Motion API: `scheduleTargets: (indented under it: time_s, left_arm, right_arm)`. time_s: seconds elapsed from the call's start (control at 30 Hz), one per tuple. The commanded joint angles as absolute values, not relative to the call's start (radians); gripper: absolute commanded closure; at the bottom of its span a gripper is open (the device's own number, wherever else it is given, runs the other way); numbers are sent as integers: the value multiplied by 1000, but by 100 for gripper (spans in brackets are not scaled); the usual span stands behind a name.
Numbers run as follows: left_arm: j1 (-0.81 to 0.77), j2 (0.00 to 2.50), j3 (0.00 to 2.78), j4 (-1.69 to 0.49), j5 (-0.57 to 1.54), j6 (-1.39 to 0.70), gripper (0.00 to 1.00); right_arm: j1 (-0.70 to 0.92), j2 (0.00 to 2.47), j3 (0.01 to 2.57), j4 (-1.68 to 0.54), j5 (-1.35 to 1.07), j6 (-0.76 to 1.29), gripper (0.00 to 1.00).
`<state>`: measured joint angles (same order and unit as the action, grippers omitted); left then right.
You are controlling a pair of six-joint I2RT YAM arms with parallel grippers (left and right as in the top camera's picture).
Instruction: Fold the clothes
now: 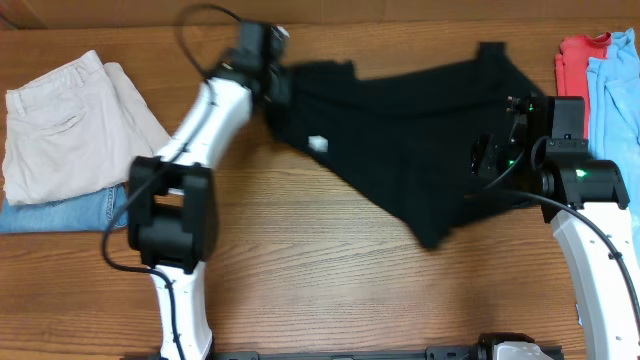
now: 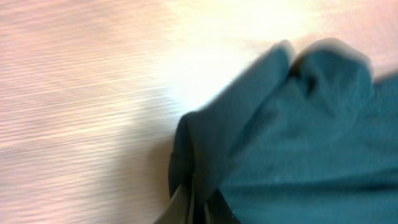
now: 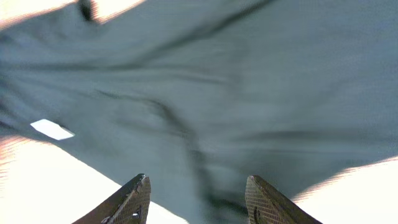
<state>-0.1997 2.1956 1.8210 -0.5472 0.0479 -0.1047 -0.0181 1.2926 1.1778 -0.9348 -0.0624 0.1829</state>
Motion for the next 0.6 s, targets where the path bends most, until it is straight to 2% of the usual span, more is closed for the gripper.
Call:
scheduleTargets:
  time_s: [0.0, 0.03, 0.07, 0.27, 0.4, 0.57]
  left_arm:
    - [-23, 2182, 1985, -607, -21, -176, 52]
    - [6, 2182, 2008, -628, 8, -200, 7]
    - [31, 2182, 2025, -653, 54, -218, 0]
    - [88, 2183, 2044, -924, 353, -263, 0]
    - [24, 2185, 2037, -1136, 336, -245, 0]
    - [-109, 2187, 2030, -1216, 299, -231, 0]
  right_arm:
    - [-20, 1287, 1185, -929, -53, 183, 46]
    - [-20, 1287, 1185, -929, -53, 183, 46]
    - [-20, 1287, 1185, -929, -53, 183, 46]
    - [-20, 1287, 1185, -929, -53, 183, 46]
    - [-20, 1287, 1185, -930, -53, 183, 46]
    - [-20, 1287, 1185, -930, -53, 183, 45]
